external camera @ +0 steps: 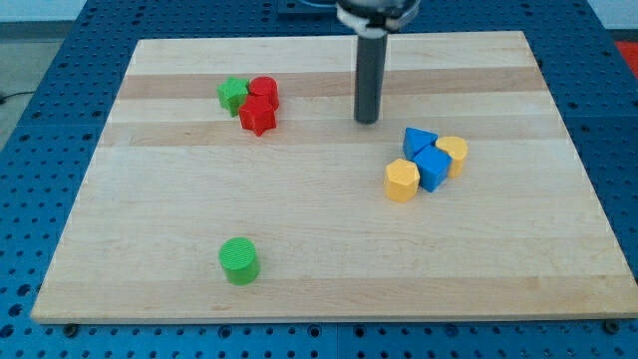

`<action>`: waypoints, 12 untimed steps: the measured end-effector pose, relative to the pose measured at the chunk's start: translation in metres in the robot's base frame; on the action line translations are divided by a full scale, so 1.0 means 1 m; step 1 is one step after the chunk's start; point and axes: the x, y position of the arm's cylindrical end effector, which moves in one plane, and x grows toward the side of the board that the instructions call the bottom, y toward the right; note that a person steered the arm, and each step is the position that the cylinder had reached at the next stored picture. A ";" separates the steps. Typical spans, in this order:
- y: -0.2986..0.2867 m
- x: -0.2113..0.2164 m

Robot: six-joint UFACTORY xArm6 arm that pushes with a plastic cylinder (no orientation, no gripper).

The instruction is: Slide the green circle to the bottom of the green star

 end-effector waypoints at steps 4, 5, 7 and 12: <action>0.033 0.177; 0.014 0.224; -0.088 0.217; -0.144 0.155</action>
